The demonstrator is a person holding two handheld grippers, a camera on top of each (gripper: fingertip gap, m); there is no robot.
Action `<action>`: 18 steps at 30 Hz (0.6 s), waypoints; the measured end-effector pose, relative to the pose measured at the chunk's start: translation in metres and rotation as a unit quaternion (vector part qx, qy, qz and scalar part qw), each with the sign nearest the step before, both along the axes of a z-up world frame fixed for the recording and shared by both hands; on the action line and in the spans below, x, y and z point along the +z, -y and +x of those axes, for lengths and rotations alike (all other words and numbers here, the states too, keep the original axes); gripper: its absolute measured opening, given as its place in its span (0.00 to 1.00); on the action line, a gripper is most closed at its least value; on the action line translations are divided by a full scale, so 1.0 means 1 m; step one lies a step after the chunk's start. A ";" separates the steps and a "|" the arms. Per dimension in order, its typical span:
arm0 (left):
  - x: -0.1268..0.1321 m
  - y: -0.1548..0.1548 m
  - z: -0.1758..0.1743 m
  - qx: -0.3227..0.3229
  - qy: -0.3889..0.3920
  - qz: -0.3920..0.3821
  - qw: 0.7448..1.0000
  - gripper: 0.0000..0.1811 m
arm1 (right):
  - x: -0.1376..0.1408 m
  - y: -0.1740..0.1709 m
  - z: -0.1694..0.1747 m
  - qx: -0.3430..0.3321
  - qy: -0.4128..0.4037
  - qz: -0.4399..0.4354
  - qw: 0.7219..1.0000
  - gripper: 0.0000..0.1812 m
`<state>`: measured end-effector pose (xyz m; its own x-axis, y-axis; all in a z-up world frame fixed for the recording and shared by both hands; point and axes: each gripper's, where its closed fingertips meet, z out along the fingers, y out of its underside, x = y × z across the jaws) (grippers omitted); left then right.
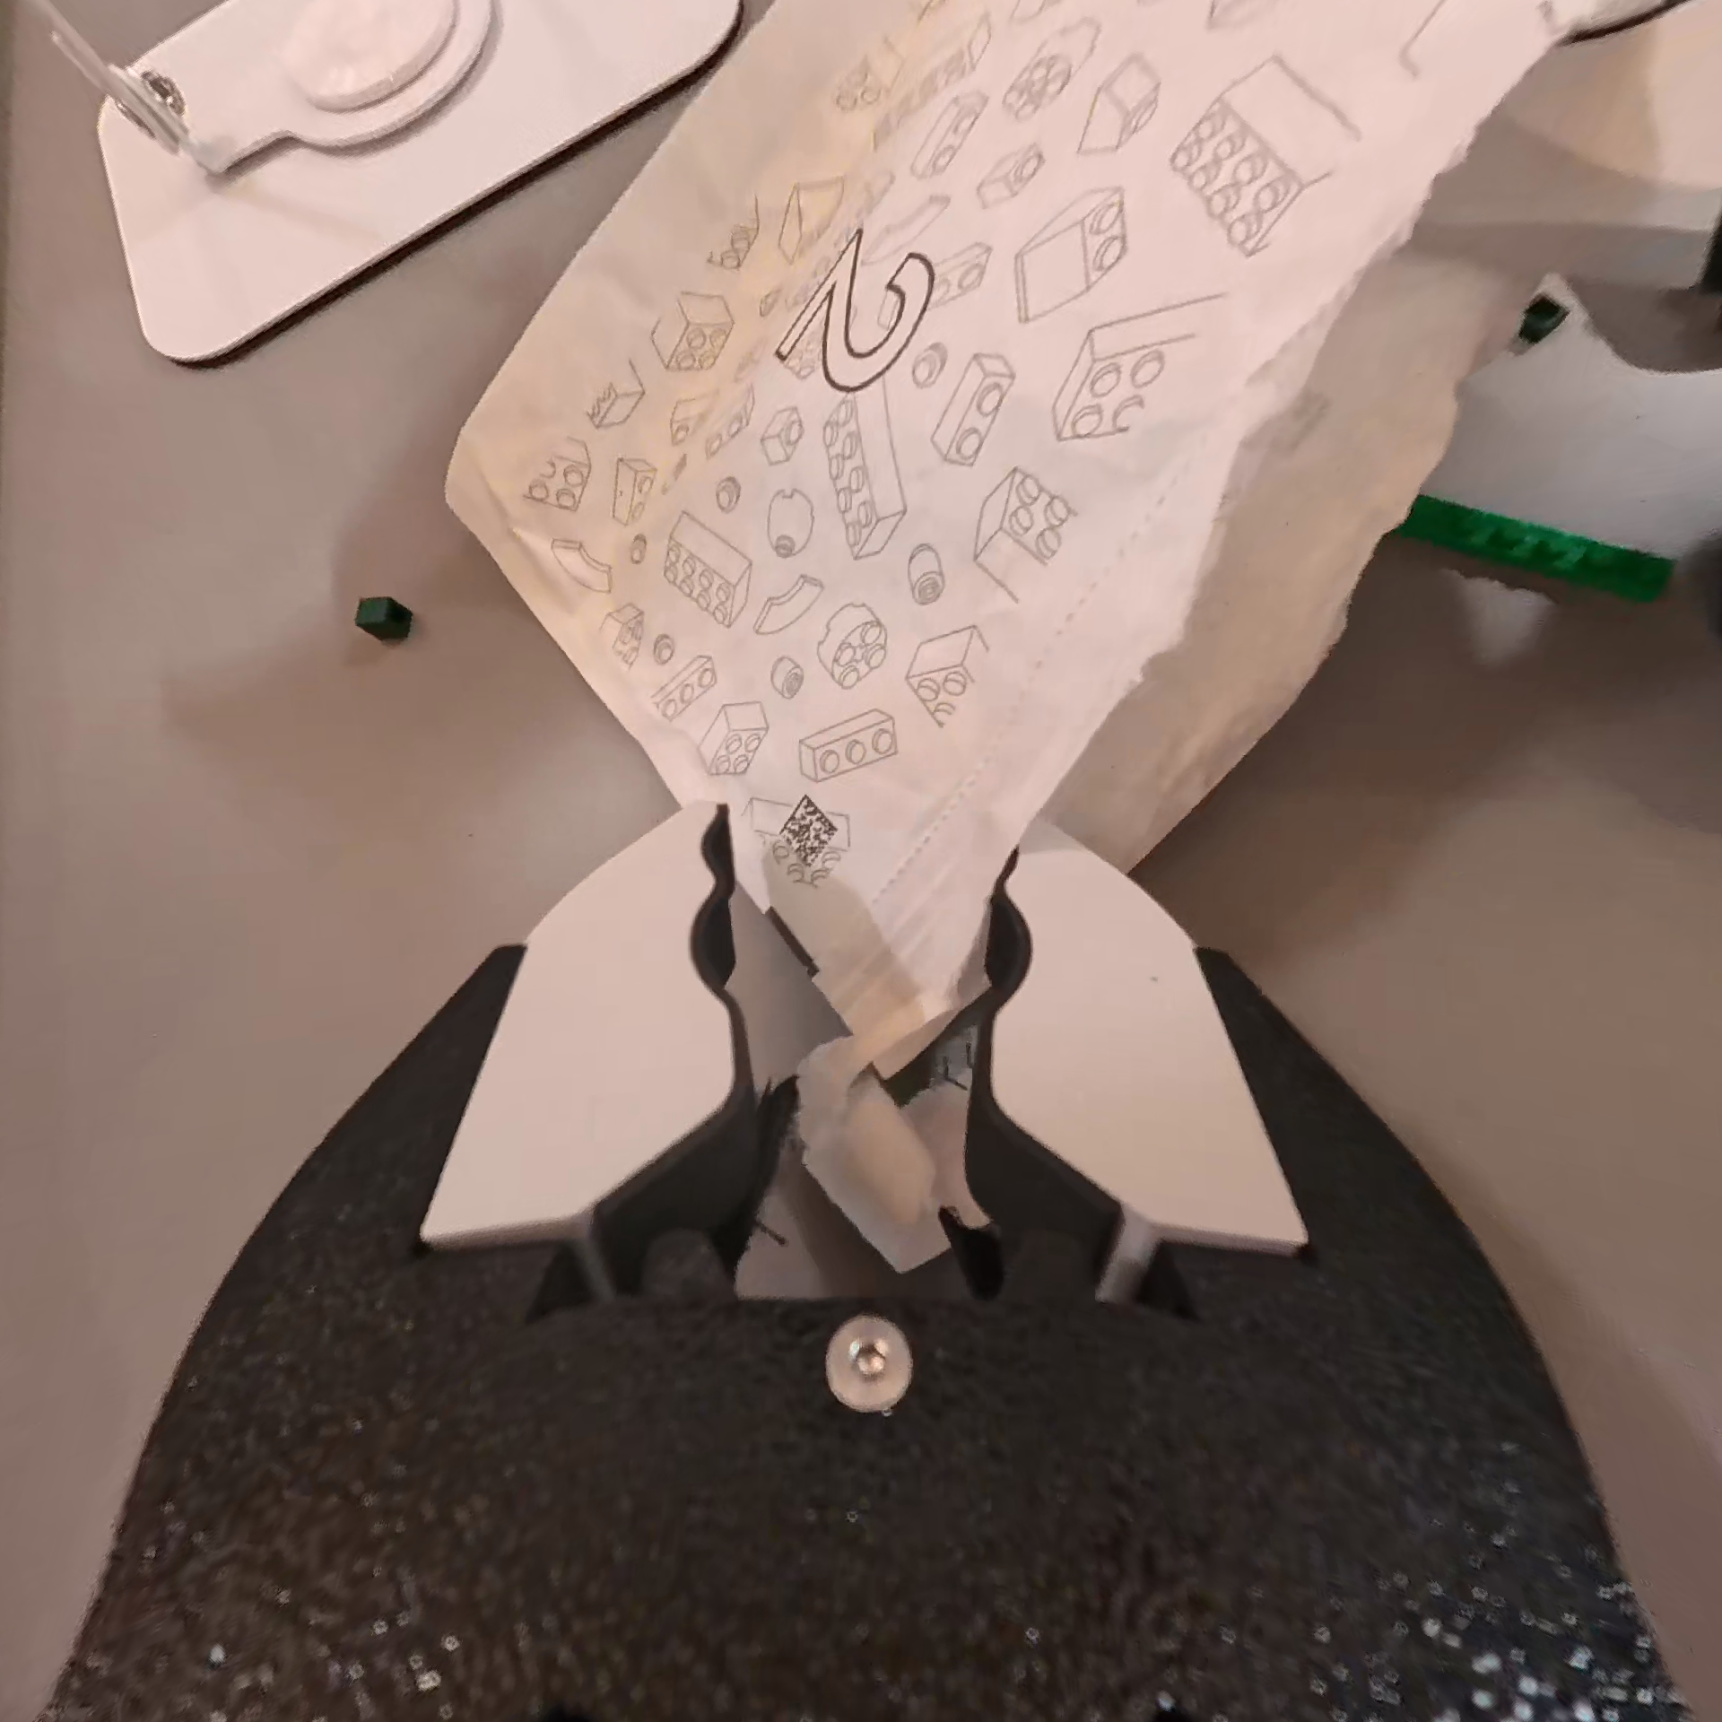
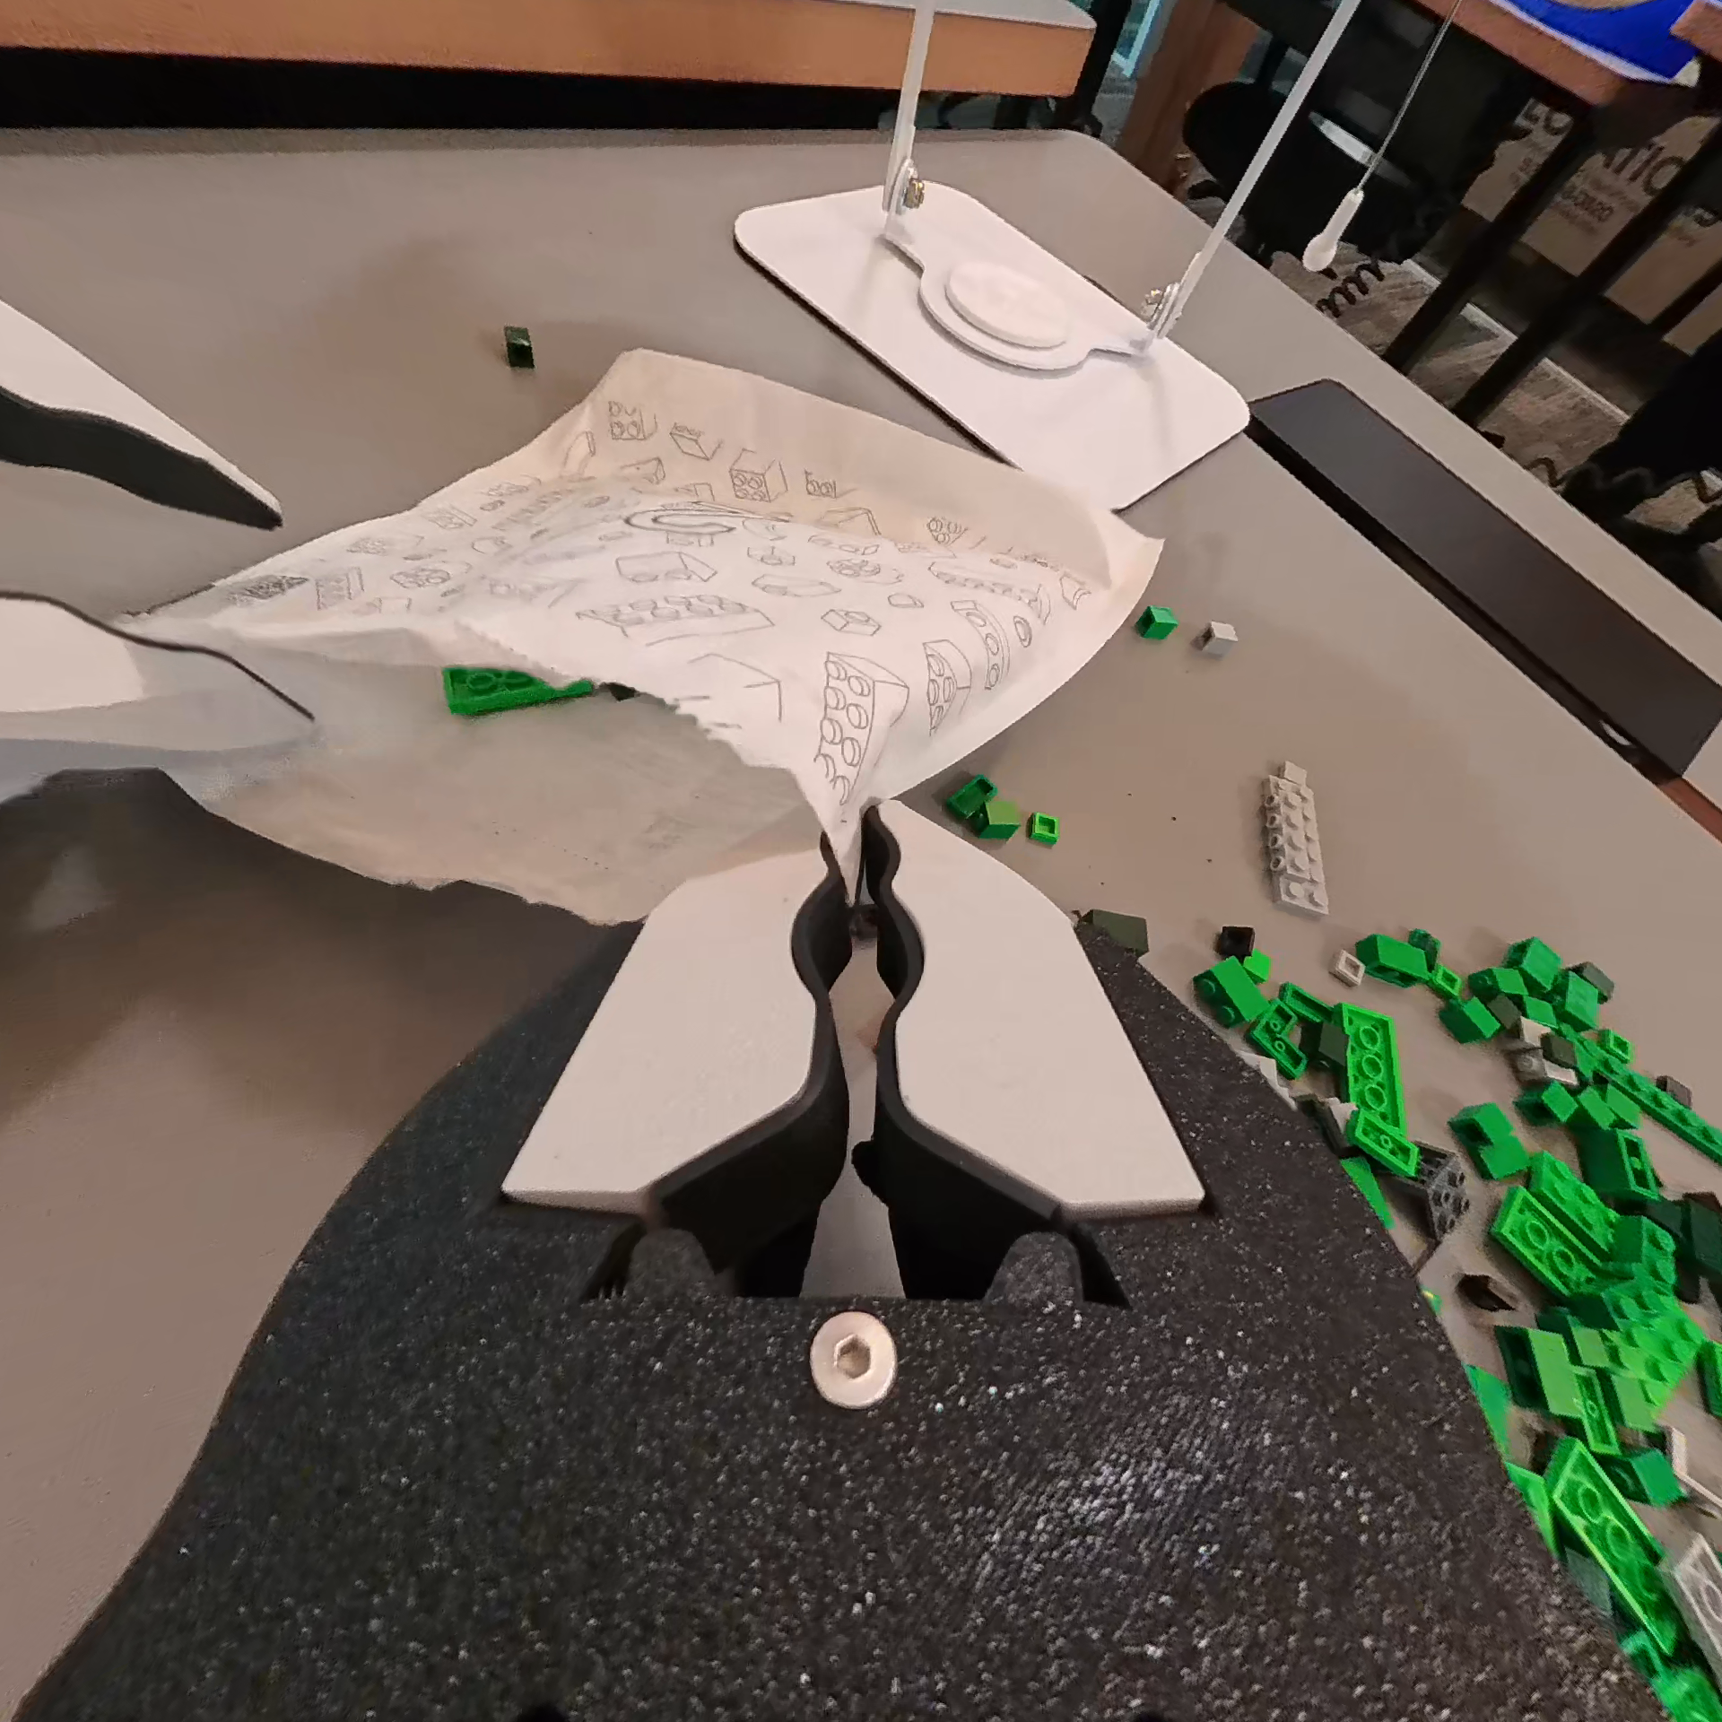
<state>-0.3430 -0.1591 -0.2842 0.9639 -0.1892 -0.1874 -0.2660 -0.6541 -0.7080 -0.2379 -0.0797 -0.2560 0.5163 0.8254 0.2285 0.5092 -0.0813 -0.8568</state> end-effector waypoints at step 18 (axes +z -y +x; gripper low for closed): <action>0.058 -0.006 0.017 -0.044 -0.082 0.136 0.986 0.00 | 0.028 0.018 -0.010 0.034 -0.053 0.072 0.995 0.00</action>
<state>-0.3262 -0.1535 -0.2262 0.8991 -0.1914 -0.3937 -0.4377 -0.4158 -0.7972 -0.2477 -0.0980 -0.2284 0.4870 0.8223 0.2944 0.4158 0.0781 -0.9061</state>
